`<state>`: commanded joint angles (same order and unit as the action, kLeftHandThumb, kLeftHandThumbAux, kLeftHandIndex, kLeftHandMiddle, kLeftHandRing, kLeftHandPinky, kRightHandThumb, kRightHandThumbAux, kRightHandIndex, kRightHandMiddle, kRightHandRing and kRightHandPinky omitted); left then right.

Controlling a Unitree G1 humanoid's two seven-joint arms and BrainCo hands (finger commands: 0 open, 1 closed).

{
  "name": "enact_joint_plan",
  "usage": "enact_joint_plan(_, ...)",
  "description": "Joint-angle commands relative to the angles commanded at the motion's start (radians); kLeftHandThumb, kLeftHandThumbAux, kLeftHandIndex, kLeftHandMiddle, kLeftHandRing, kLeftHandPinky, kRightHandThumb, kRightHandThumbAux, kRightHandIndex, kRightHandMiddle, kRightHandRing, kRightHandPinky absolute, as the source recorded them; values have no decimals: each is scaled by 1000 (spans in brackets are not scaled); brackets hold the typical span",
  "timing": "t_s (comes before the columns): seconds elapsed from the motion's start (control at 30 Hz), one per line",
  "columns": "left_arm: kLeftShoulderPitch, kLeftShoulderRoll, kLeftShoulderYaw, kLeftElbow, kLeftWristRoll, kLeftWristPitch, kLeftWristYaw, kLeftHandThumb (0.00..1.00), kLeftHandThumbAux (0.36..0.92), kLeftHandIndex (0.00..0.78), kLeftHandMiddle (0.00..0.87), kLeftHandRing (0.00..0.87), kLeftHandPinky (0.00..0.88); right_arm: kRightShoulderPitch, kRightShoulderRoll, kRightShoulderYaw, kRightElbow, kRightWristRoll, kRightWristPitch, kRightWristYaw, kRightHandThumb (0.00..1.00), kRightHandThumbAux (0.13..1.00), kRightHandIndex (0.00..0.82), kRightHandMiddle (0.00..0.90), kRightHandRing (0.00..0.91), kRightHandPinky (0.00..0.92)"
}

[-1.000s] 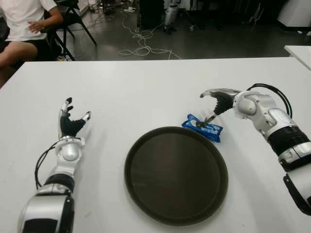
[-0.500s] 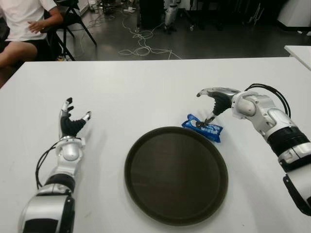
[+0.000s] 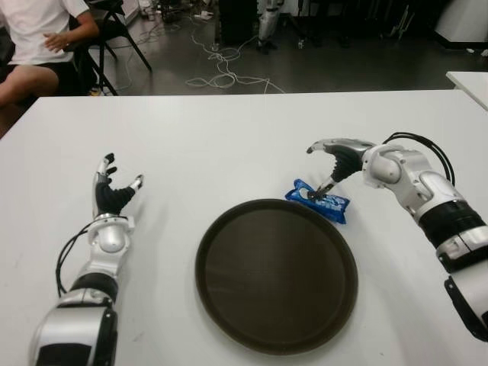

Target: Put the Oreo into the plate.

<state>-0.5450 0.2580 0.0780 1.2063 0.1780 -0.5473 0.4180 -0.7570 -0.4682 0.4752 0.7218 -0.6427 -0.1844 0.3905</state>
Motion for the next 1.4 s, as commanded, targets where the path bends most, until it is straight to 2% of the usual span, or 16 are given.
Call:
enact_joint_plan(0.8,-3,0,2,2,-3,6,-3,0,780,74,109,101,90,40,3,-7,-28,-6,8,-14,0,686,0,0,0,0)
enact_joint_plan(1.07,-2,3,-6,2,10,2,15,1,810,91,138,122,102,54,0,-10,-50,-5,17,-11,0,706,0,0,0,3)
enact_joint_plan(1.4,-2,2,-2,2,2,1,6,0,807,84,120,110,97,56,2,-3,-49,-12,23,-6,0,690,0,0,0,1)
